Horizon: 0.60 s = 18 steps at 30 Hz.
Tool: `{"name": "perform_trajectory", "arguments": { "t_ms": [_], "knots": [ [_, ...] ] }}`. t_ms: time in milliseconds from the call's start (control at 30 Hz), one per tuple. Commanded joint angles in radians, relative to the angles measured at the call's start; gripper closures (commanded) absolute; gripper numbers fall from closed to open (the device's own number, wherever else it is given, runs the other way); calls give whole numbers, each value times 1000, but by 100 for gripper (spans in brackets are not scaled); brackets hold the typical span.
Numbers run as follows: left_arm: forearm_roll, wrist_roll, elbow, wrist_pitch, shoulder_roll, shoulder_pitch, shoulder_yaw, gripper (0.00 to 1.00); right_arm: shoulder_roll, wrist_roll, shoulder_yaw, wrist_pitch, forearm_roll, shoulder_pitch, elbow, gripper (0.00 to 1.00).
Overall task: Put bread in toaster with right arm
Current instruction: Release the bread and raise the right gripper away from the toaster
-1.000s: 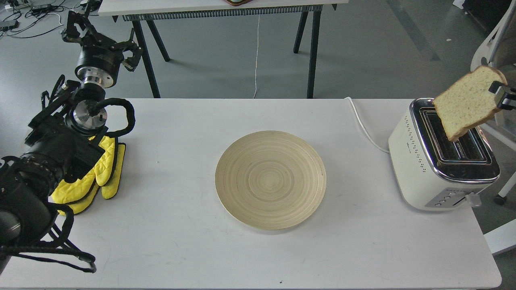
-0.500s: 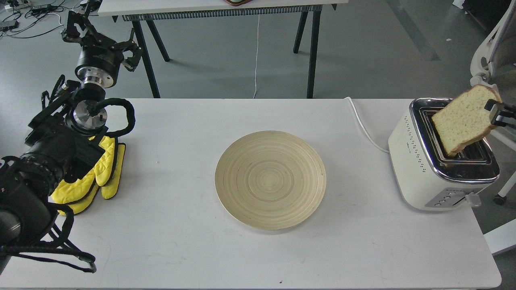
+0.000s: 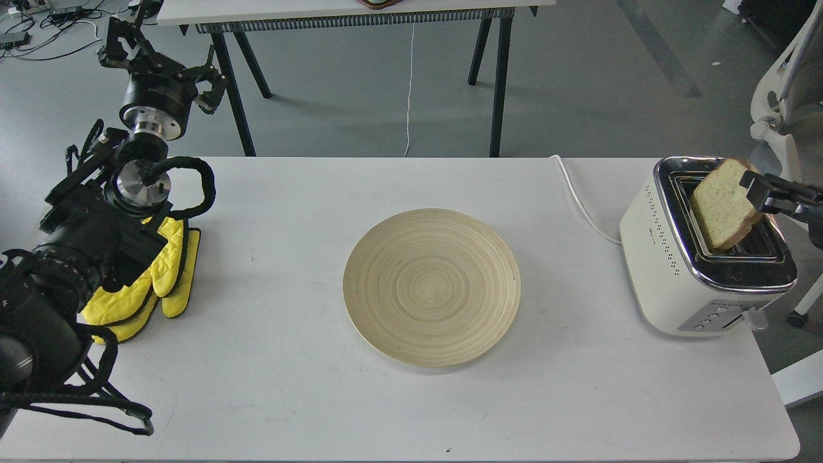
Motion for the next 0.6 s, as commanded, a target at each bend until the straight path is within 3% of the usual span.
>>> {"name": "perform_trajectory", "arguments": {
  "t_ms": [0,67,100,133,333,500,567],
  "knots": [
    [0,0,0,0,0,0,-2,0,13,5,38,0,3,1,0,34],
    [0,0,0,0,0,0,0,0,30,9,79,-2,46,1,-2,20],
    [0,0,0,0,0,0,0,0,50,11,113,-2,100,1,-3,6],
    [0,0,0,0,0,0,0,0,71,12,145,0,159,1,-8,3],
    [0,0,0,0,0,0,0,0,277,52,299,-5,503,0,-94,1],
    [0,0,0,0,0,0,0,0,452,159,354,8,680,0,-215,0],
    [0,0,0,0,0,0,-2,0,522,178,375,8,779,-2,-258,0]
  ]
}}
